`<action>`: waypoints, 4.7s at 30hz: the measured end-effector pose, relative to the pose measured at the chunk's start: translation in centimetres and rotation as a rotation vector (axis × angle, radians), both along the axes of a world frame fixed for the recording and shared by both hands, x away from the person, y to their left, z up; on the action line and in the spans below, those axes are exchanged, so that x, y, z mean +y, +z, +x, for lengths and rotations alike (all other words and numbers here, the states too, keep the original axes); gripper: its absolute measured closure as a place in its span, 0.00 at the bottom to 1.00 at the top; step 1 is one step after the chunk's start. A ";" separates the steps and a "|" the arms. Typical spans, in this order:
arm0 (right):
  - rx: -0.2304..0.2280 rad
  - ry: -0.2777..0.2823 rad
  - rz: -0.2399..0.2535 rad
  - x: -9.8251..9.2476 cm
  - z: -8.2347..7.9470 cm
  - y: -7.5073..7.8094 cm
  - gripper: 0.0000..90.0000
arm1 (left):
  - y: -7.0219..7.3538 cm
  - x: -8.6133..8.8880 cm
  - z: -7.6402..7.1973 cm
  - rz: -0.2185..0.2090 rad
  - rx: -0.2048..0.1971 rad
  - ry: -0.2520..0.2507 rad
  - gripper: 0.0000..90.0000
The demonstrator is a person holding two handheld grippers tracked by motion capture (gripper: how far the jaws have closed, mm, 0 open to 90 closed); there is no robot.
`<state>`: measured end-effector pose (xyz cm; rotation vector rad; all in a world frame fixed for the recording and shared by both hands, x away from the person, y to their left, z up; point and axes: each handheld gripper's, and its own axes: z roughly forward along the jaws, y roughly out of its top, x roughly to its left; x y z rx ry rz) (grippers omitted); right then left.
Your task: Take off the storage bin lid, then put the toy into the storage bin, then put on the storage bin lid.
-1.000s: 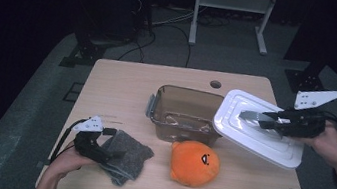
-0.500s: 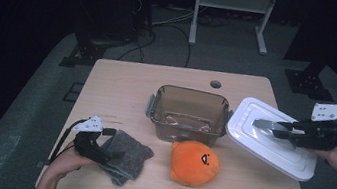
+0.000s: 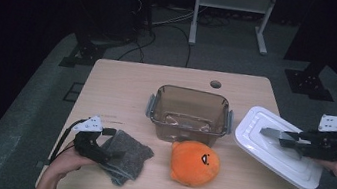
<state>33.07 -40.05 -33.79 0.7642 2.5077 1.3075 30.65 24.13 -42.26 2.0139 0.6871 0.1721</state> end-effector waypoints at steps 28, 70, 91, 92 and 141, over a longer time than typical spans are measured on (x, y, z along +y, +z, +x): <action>0.090 -0.028 0.016 0.0 -0.2 -6.1 0.73 | 0.1 0.2 -0.1 -0.004 -0.004 0.000 0.05; 0.156 -0.038 0.032 1.8 -0.6 -11.6 0.72 | 0.2 0.2 -0.1 -0.004 -0.006 -0.007 0.05; 0.068 0.020 0.099 4.6 -0.8 -6.9 0.44 | 0.2 0.2 -0.1 -0.009 -0.004 -0.007 0.05; 0.064 0.032 0.100 4.9 -0.8 -6.6 0.43 | 0.2 0.2 -0.1 -0.009 -0.005 -0.007 0.05; 0.002 0.419 0.103 20.2 -1.8 -2.9 0.31 | 0.8 0.3 -0.6 -0.028 -0.032 -0.014 0.05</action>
